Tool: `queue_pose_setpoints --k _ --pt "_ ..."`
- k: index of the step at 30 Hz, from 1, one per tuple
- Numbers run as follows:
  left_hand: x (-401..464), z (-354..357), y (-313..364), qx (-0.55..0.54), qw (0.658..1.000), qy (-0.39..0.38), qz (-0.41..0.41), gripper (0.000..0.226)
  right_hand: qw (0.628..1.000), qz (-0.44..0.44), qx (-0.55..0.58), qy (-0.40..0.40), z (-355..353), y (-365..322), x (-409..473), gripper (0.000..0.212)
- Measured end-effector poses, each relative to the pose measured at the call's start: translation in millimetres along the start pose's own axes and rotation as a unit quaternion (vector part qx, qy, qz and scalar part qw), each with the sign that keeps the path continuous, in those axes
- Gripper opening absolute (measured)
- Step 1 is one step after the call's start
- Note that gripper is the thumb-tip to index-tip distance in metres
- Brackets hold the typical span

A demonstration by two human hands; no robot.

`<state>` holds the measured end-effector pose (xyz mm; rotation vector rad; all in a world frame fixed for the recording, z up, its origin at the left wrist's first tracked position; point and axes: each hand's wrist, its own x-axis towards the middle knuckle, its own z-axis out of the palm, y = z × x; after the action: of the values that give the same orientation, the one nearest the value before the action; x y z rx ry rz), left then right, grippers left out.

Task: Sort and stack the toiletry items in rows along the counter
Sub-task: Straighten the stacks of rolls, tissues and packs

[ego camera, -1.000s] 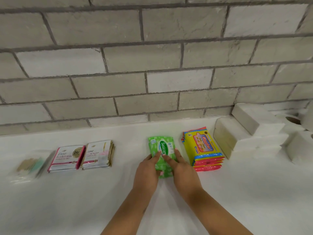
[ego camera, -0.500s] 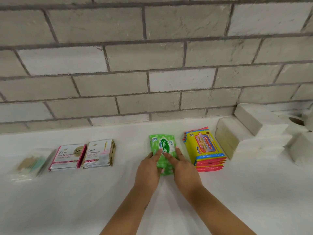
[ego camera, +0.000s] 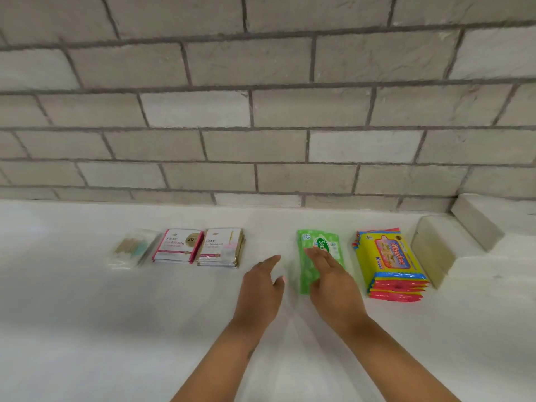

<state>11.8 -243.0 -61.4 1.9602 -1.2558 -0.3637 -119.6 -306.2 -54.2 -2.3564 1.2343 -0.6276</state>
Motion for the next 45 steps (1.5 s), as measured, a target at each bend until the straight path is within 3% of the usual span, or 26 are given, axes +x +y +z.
queue_pose_setpoints --k 4,10,14,17,22,28,36,45 --pt "-12.7 -31.7 -16.4 -0.036 0.995 0.063 -0.066 0.041 0.999 -0.026 0.04 0.025 15.0 -30.4 -4.5 0.056" --pt "-6.0 -79.6 -48.1 -0.015 0.988 0.101 -0.116 0.042 0.995 -0.01 0.098 -0.01 43.5 -67.3 -3.5 0.054" --pt "25.6 -104.5 -67.0 0.003 0.987 0.044 -0.151 0.03 0.986 0.06 0.154 -0.022 56.5 -85.6 12.0 0.054" --pt "48.7 -115.8 -78.4 -0.046 0.979 -0.006 -0.199 0.015 0.969 0.134 0.203 -0.032 66.7 -96.0 27.7 0.053" --pt "79.6 -121.4 -96.6 -0.072 0.974 -0.076 -0.201 0.028 0.953 0.193 0.23 -0.034 86.2 -109.9 45.7 0.052" --pt "99.6 -113.7 -105.6 -0.098 0.965 -0.132 -0.203 0.027 0.911 0.257 0.319 -0.044 109.9 -119.2 67.7 0.058" --pt "112.5 -108.3 -110.2 -0.157 0.945 -0.158 -0.239 0.015 0.89 0.265 0.365 -0.069 122.1 -126.3 77.6 0.03" --pt "113.8 -103.2 -105.0 -0.219 0.925 -0.134 -0.279 0.024 0.897 0.256 0.358 -0.04 132.0 -125.4 78.7 0.037"
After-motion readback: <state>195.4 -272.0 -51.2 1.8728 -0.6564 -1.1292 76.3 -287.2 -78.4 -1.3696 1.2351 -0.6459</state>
